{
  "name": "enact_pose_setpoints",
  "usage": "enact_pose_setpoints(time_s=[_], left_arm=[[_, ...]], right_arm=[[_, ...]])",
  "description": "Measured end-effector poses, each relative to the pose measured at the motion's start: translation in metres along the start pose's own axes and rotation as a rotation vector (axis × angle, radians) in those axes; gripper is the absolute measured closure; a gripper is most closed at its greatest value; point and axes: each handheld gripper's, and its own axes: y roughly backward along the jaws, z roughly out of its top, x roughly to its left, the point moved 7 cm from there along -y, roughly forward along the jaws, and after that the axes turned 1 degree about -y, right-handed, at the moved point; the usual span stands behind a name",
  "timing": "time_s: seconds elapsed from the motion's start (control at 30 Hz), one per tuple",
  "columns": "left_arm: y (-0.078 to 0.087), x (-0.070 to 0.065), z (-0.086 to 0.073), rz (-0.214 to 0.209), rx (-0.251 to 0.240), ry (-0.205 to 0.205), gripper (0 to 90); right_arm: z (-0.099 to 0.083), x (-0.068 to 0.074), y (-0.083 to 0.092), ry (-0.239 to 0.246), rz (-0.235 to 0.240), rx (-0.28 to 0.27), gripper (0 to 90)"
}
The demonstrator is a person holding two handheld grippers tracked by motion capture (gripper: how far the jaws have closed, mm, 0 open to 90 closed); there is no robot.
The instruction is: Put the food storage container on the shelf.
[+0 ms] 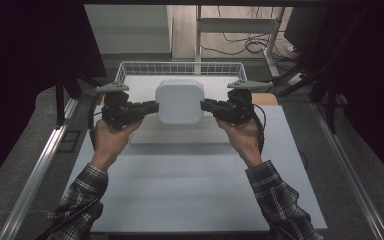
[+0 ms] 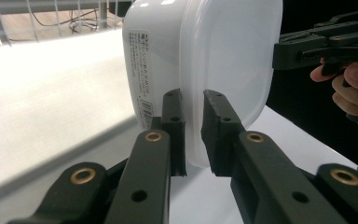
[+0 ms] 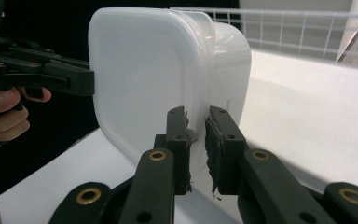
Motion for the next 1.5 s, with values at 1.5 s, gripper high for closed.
enact_pose_setpoints(time_s=[1.5], left_arm=[[-0.055,0.047,0.045,0.045,0.08,0.012,59.0]], right_arm=[[0.04,-0.047,-0.047,-0.071,-0.119,0.064,57.2]])
